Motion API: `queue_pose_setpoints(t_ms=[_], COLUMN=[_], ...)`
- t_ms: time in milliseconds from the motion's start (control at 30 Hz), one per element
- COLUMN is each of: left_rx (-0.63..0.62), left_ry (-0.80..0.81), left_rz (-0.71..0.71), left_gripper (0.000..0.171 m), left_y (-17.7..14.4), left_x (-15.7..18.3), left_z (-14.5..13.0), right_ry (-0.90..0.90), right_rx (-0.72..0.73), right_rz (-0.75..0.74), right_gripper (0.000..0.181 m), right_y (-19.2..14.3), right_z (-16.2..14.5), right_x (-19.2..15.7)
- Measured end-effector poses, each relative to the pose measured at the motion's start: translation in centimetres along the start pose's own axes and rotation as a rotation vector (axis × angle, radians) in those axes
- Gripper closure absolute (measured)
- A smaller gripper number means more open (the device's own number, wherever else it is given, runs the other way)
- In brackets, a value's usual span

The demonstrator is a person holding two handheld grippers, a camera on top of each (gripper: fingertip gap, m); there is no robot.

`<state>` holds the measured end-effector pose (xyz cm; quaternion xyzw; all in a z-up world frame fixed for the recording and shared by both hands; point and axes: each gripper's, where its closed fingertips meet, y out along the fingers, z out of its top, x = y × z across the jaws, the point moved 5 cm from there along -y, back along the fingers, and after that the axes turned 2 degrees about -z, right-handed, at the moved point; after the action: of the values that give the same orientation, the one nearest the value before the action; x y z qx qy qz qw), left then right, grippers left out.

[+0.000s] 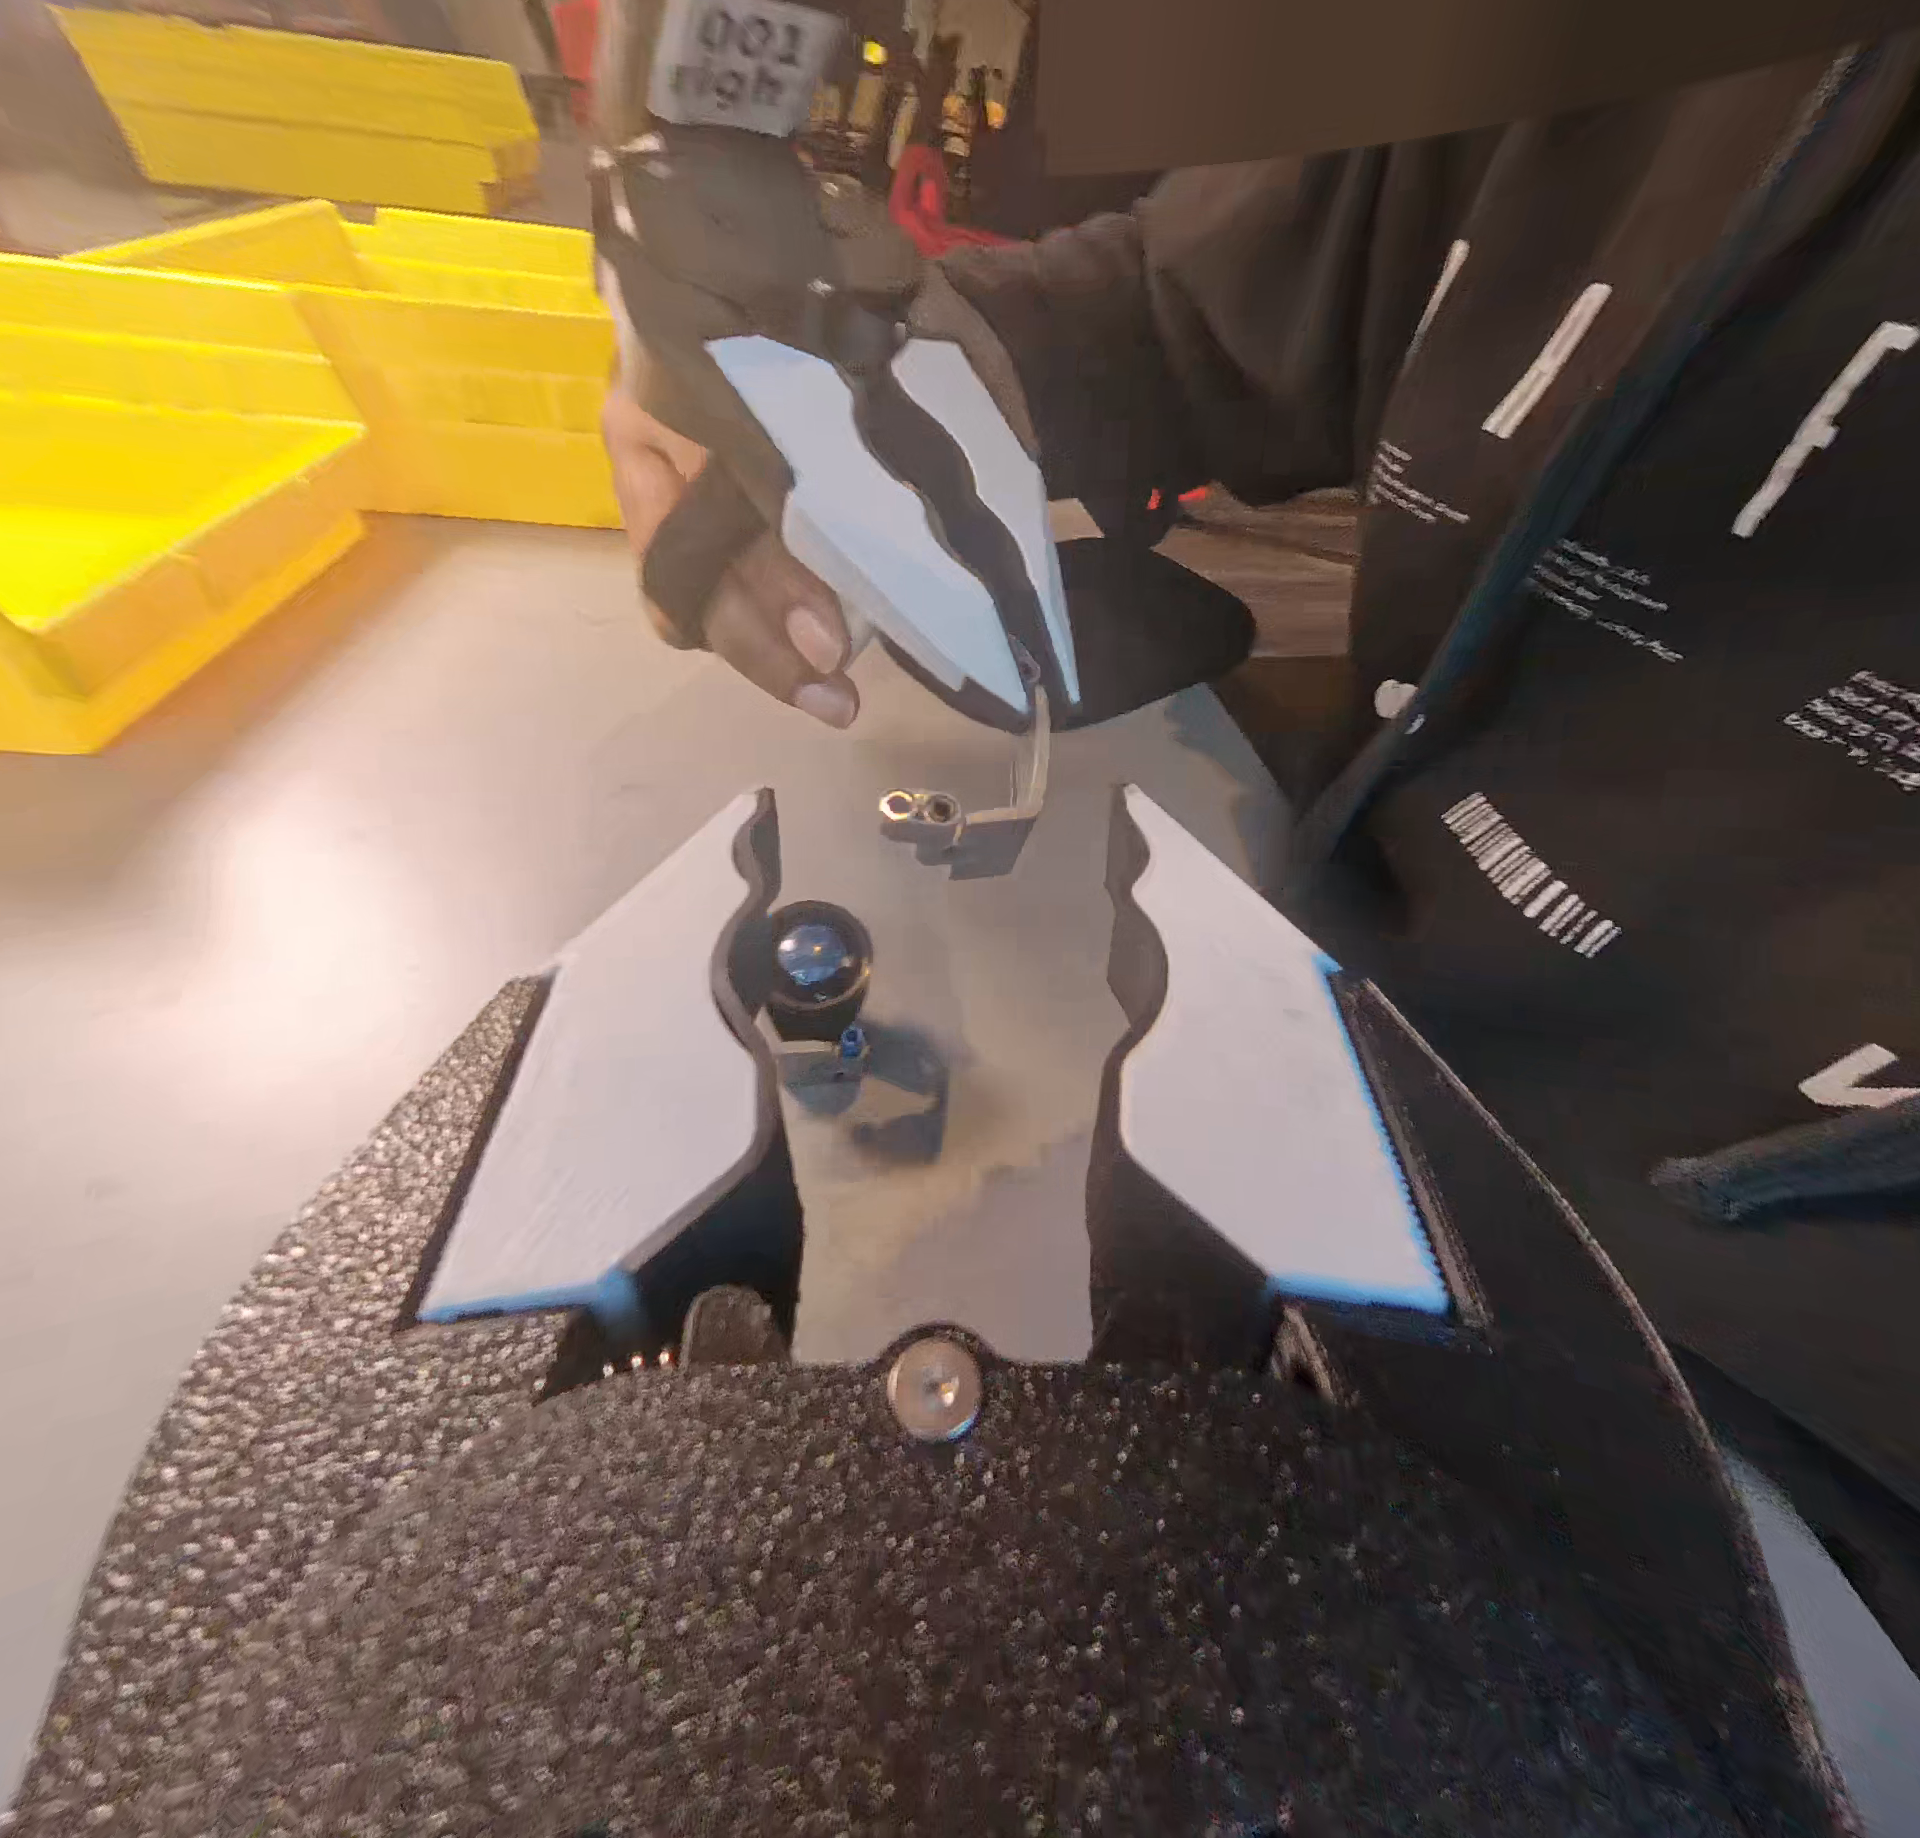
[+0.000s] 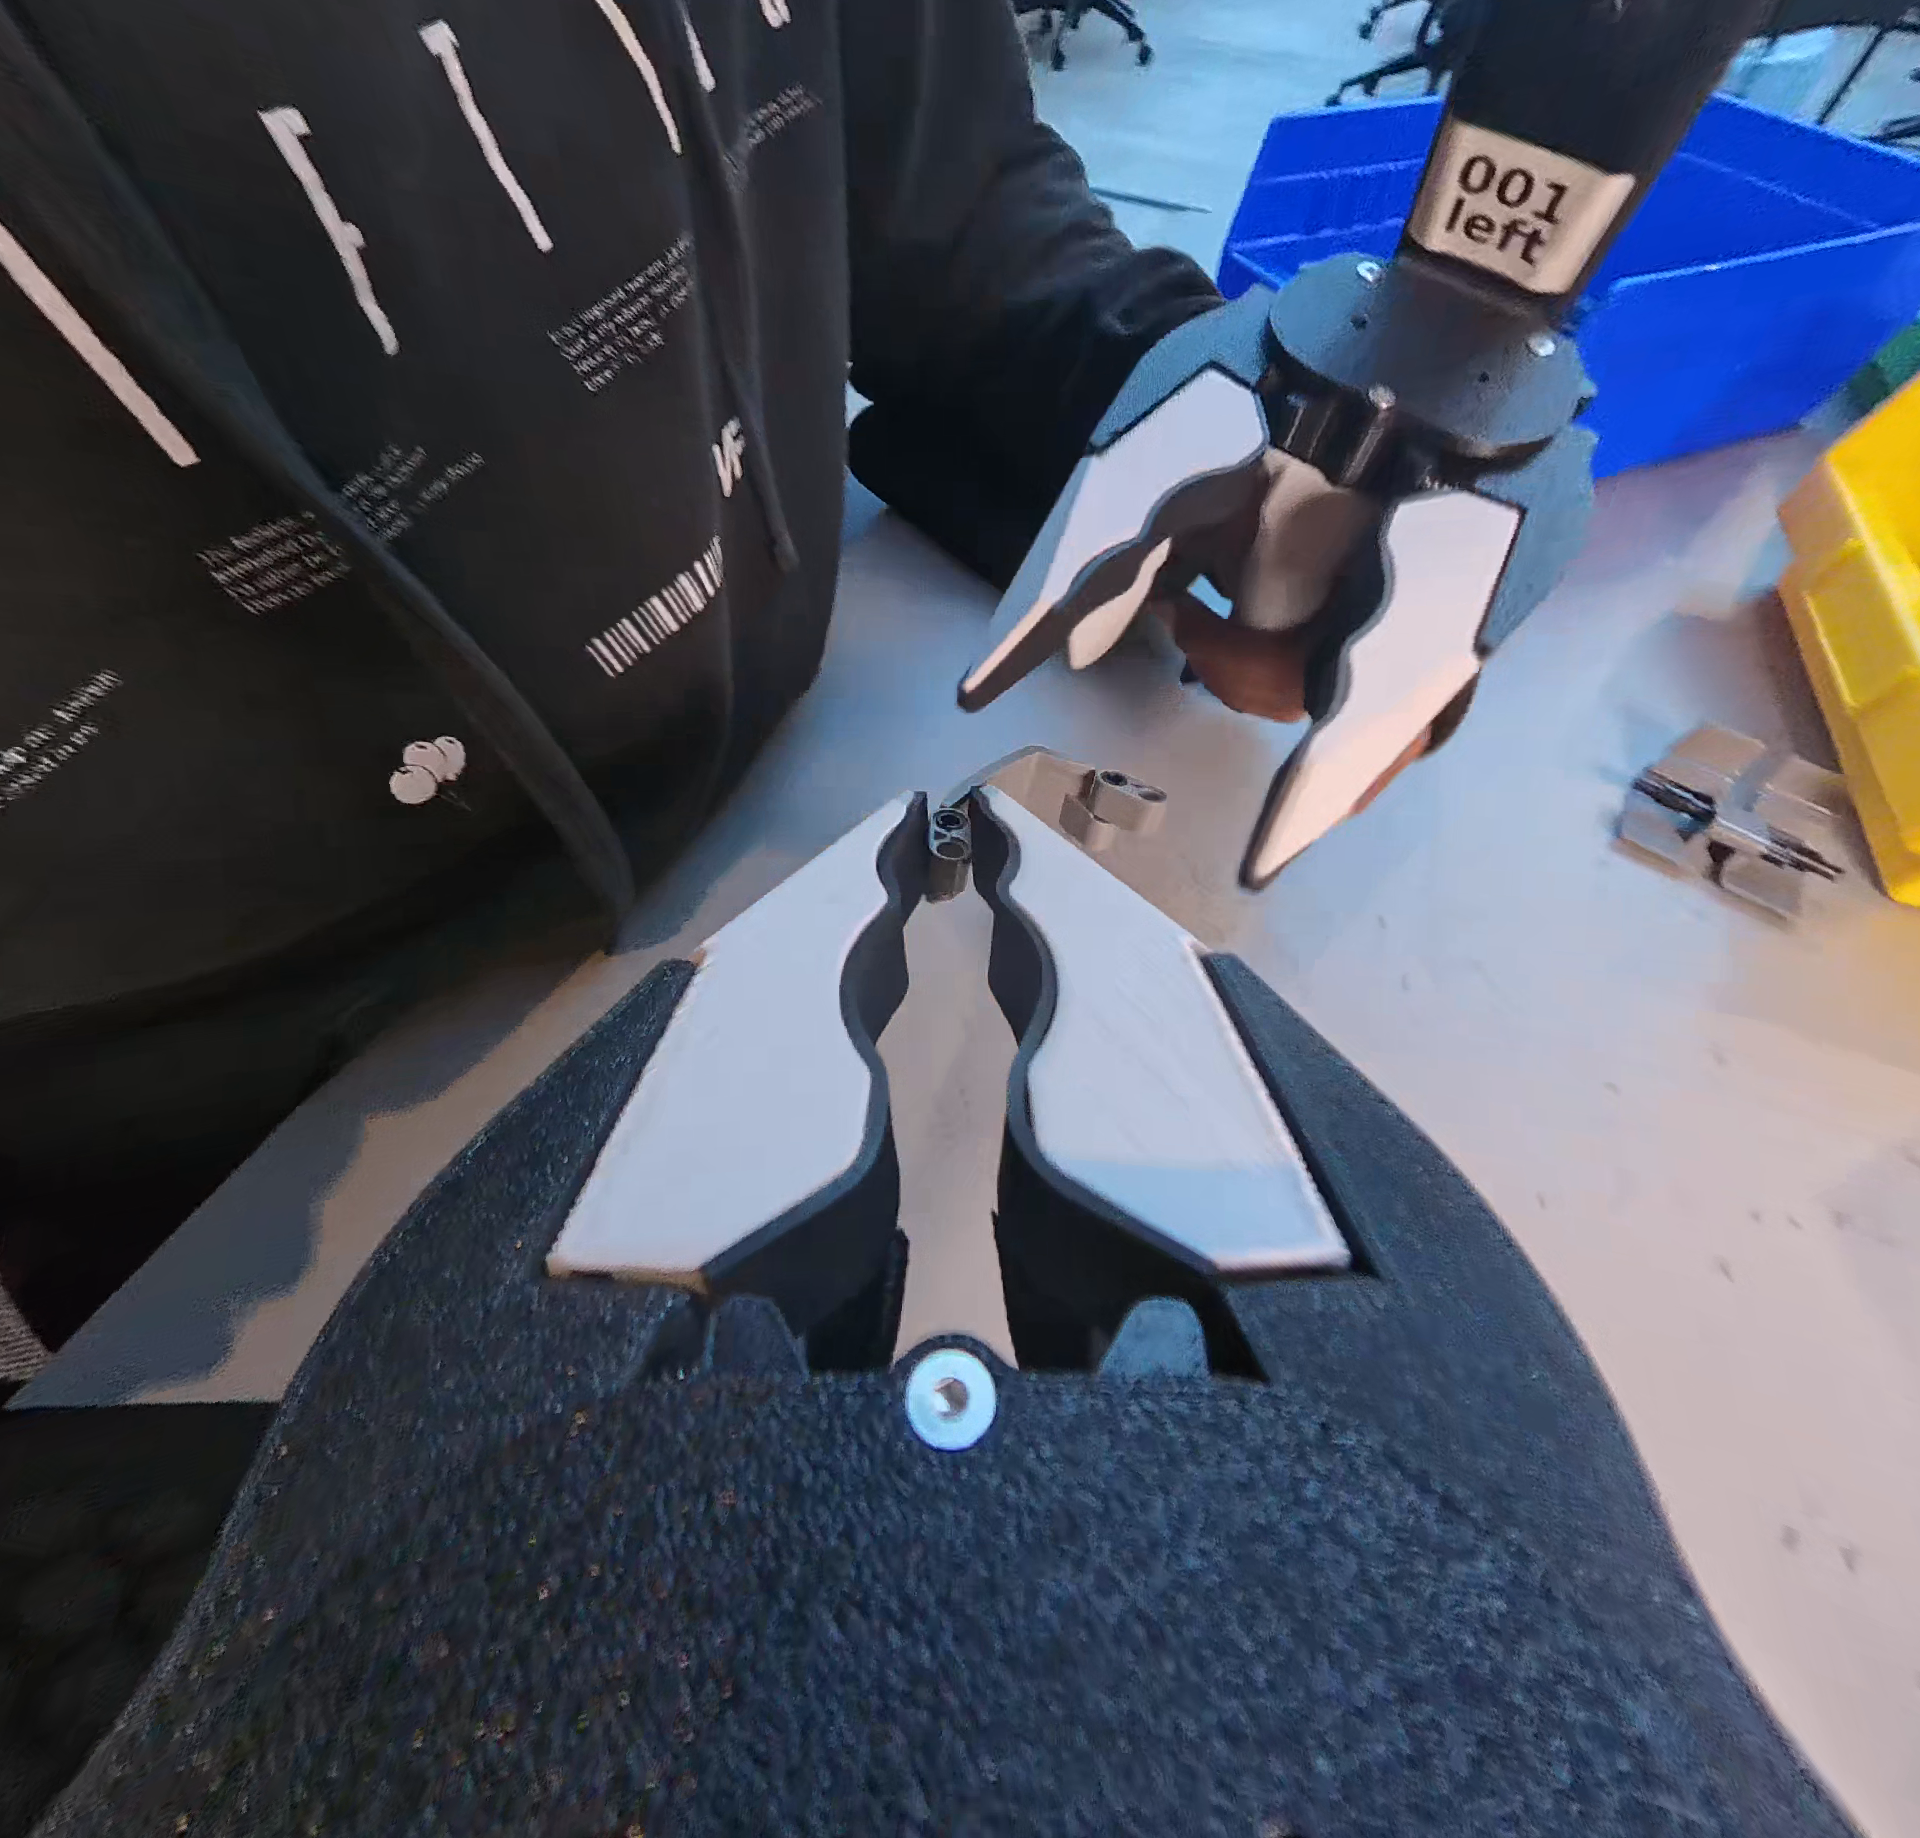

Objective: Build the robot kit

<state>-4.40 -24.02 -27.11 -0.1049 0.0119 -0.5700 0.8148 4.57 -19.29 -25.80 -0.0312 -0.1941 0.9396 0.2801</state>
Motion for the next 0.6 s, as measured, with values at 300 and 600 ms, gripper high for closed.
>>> queue_pose_setpoints(t_ms=[300, 600], left_rx=[-0.133, -0.234], left_ry=[-0.004, 0.089], left_rz=[0.133, 0.365], left_gripper=[0.142, 0.144], left_y=[0.7, 1.3], left_x=[-1.1, -0.9], left_z=[-1.6, -2.1], right_ry=[0.141, 0.274], right_rx=[0.027, -0.115], right_rz=[-0.118, -0.563], right_gripper=[0.164, 0.152], right_y=[-1.2, -1.5], right_z=[-2.3, -4.7], right_x=[2.8, 2.4])
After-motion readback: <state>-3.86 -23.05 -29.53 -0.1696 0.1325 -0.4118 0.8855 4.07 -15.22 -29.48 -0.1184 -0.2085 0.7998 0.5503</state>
